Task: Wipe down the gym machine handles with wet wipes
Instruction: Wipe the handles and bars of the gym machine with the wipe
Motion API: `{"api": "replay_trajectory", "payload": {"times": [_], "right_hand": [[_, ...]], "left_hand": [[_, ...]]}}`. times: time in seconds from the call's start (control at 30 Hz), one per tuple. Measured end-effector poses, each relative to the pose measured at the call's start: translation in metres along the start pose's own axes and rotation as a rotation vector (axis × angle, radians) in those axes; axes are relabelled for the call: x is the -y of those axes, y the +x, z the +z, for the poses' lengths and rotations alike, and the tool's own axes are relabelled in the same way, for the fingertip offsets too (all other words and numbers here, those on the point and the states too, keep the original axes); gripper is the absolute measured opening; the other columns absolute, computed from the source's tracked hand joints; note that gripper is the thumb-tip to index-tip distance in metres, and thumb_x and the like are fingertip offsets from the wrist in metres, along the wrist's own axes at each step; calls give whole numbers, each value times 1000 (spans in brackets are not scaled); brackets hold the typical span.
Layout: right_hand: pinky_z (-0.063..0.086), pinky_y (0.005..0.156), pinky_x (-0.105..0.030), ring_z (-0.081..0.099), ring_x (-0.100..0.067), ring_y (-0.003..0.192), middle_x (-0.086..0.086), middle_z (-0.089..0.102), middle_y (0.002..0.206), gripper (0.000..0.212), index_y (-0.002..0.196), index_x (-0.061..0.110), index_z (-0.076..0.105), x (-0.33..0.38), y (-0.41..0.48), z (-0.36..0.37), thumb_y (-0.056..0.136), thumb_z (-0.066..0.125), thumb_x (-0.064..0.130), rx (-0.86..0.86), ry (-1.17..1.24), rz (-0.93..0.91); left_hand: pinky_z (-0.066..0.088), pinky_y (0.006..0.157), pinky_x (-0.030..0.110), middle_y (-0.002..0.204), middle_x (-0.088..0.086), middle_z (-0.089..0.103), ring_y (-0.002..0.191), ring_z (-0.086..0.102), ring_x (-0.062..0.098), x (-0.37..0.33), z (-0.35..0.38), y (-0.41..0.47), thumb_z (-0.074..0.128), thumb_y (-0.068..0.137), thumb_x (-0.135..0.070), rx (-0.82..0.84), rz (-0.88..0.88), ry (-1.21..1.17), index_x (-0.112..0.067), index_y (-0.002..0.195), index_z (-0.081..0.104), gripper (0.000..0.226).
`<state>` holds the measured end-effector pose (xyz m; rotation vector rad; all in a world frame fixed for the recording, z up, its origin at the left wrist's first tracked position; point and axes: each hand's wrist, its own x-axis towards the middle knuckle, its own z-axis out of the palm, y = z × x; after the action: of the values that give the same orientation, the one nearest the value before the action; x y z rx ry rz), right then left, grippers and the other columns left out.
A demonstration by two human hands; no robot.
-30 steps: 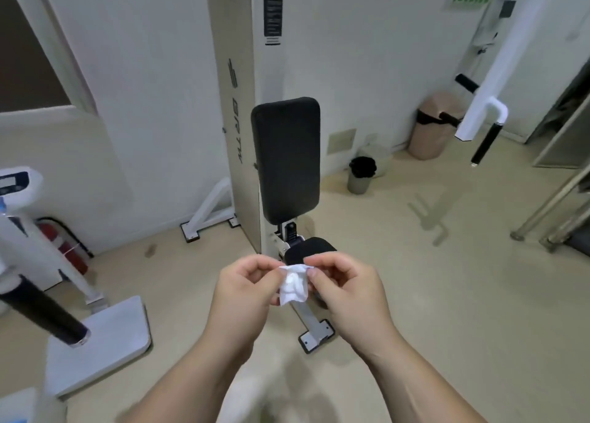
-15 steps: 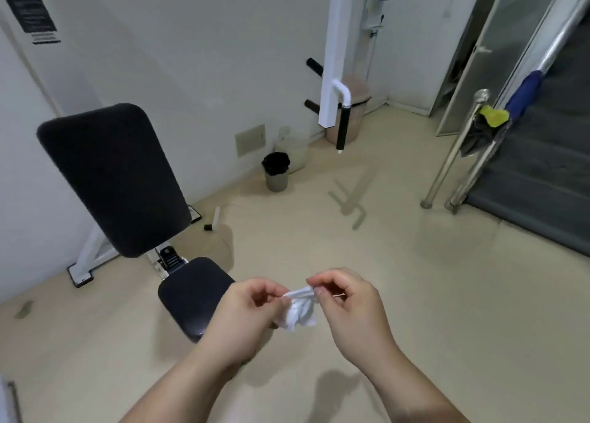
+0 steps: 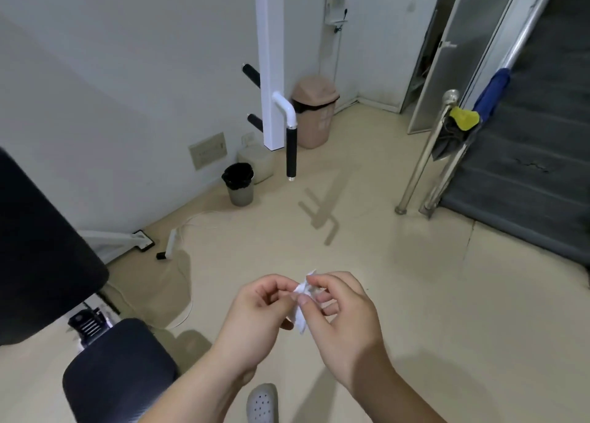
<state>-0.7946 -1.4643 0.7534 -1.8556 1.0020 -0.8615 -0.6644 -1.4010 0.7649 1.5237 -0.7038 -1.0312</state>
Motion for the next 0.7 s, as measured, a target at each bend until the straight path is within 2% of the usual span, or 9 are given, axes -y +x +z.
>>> {"api": "replay_trajectory", "payload": {"times": [0.1,0.17,0.3,0.4,0.43,0.53,0.6,0.7], "right_hand": [[53,79,-16,65,-5,104,20,62,111,20,97,37,71,-8,57,-3,84,75,23,-31,-56,-17],[54,76,-16,66,-3,101,22,65,108,24,93,40,70,-11,96,-6,84,76,19,-59,-133,26],[48,64,-10,68,-2,79,21,70,88,19,84,41,69,-11,164,0,90,73,24,-76,-132,87],[47,67,-9,67,-2,82,26,69,91,35,84,48,64,-19,207,12,90,72,15,-100,-145,60],[48,68,-10,68,-3,83,26,69,92,38,84,48,64,-24,219,16,90,71,11,-98,-144,57],[49,66,-16,68,-9,74,24,71,89,39,85,45,64,-38,252,23,88,72,8,-68,-135,70],[46,62,-18,63,-10,64,25,69,88,33,86,43,62,-49,277,24,87,72,12,-72,-127,94],[42,59,-18,56,-9,58,24,67,87,22,87,35,60,-62,319,21,90,67,15,-41,-81,102]], "left_hand": [[49,72,35,73,2,73,69,62,16,-13,6,68,55,97,0,103,14,-11,-10,90,73,21],[49,71,32,72,3,73,68,63,15,-28,6,110,56,98,-3,167,12,-17,-7,91,72,17],[46,62,22,82,26,74,65,66,19,-55,2,185,57,94,2,232,19,-21,5,91,68,12],[43,54,17,82,36,69,64,65,22,-63,-2,231,53,91,8,163,18,-28,10,93,66,13],[42,52,16,76,34,68,61,63,20,-64,-3,242,55,92,9,138,11,-34,10,94,66,11],[43,53,14,63,8,67,54,60,9,-69,-8,269,65,91,5,116,-11,-22,7,88,68,4],[43,55,14,69,7,66,58,58,9,-68,-13,289,66,88,1,41,-23,15,-1,83,71,8],[46,57,13,77,7,63,63,61,11,-70,-17,317,67,89,-6,-109,-7,24,-9,87,72,6]]}}
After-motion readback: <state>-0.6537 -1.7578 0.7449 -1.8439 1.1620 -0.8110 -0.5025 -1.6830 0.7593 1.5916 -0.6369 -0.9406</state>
